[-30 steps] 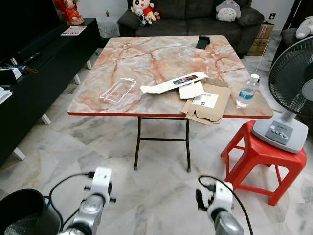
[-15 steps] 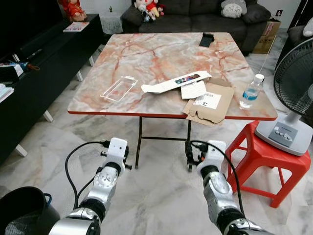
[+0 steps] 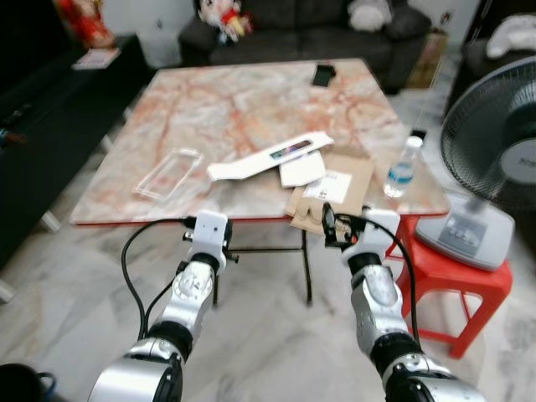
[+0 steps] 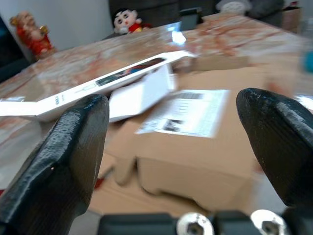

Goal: Picking trash to rubbish bin

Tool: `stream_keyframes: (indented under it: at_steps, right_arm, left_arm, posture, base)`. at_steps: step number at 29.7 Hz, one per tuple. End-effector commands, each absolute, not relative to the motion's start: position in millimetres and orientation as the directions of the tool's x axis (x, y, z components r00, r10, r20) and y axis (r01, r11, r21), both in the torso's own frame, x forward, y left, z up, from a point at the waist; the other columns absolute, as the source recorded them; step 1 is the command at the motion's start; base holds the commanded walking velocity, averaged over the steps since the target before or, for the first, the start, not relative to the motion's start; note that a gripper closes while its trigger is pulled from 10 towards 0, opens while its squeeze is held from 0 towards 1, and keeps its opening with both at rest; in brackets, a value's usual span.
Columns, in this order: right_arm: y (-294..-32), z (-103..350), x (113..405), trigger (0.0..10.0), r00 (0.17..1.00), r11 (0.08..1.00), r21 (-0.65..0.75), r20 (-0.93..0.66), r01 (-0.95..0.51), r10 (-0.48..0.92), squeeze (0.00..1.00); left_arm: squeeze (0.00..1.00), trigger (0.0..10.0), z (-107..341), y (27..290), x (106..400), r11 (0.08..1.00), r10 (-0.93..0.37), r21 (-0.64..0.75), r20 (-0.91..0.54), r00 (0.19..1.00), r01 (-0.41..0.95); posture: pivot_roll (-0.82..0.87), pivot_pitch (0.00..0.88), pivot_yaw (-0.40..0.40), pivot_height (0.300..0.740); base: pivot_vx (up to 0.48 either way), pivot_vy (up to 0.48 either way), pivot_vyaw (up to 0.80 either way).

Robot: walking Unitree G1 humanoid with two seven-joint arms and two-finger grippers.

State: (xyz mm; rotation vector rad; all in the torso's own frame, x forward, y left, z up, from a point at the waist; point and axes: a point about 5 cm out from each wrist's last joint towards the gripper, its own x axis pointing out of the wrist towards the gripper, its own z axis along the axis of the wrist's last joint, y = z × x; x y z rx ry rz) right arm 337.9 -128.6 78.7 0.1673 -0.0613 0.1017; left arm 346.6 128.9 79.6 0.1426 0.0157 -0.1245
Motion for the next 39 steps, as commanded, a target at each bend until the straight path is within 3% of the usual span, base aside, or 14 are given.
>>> stream_keyframes:
  at_steps: [1,10,26,39]
  right_arm:
    - [-118,83,339,10.0,0.987,0.981,0.125,0.084,-0.148,0.139,0.00]
    - [-119,79,337,10.0,0.986,0.977,0.149,0.081,-0.155,0.145,0.00]
    - [-123,79,338,10.0,0.987,0.973,0.176,0.076,-0.150,0.139,0.00]
    - [-124,80,339,10.0,0.988,0.970,0.190,0.074,-0.149,0.137,0.00]
  left_arm:
    - [0.00,10.0,81,140,347,0.986,-0.085,0.141,-0.018,0.996,0.086]
    - [0.00,10.0,82,141,347,0.988,-0.081,0.133,0.003,0.997,0.080]
    - [0.00,10.0,88,137,348,0.991,-0.094,0.098,0.044,0.995,0.089]
    - [0.00,10.0,102,134,353,0.993,-0.099,0.082,0.108,0.989,0.090]
  posture:
    - [-0.01,0.000,0.030,0.740]
    - [-0.01,0.000,0.028,0.740]
    - [-0.01,0.000,0.023,0.740]
    - [-0.01,0.000,0.015,0.740]
  base:
    - [0.458,0.000,0.80]
    - [0.423,0.000,0.74]
    - [0.000,0.000,0.00]
    - [0.390,0.000,-0.35]
